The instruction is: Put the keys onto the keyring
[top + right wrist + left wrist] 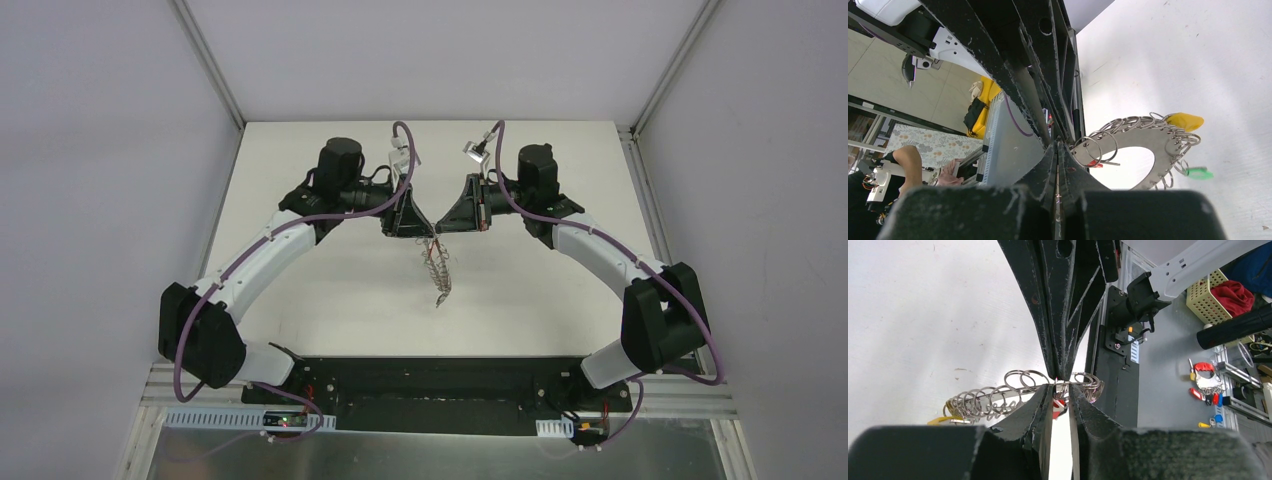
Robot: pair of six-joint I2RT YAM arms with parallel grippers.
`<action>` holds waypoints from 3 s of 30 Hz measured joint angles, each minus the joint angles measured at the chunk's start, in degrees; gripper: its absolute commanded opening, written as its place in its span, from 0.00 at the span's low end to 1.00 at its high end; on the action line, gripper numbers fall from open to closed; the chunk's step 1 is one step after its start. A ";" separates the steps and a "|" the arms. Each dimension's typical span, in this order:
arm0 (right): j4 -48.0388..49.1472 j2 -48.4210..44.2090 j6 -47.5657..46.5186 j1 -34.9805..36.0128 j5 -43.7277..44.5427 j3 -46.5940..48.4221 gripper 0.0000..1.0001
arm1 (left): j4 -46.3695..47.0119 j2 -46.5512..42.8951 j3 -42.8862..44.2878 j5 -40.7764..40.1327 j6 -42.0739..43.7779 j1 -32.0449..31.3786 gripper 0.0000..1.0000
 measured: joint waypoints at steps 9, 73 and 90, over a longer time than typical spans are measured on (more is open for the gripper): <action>0.00 0.00 0.00 -0.02 -0.44 0.00 0.00 | 1.16 0.81 0.00 0.02 -1.81 0.02 0.00; -16.09 -1.29 -15.43 3.61 -0.26 2.84 0.00 | -24.79 5.40 13.84 -3.98 7.69 -2.73 0.27; -11.19 -1.27 -9.40 2.12 -2.43 3.04 0.00 | -20.57 -2.80 6.73 -2.71 17.79 0.15 0.54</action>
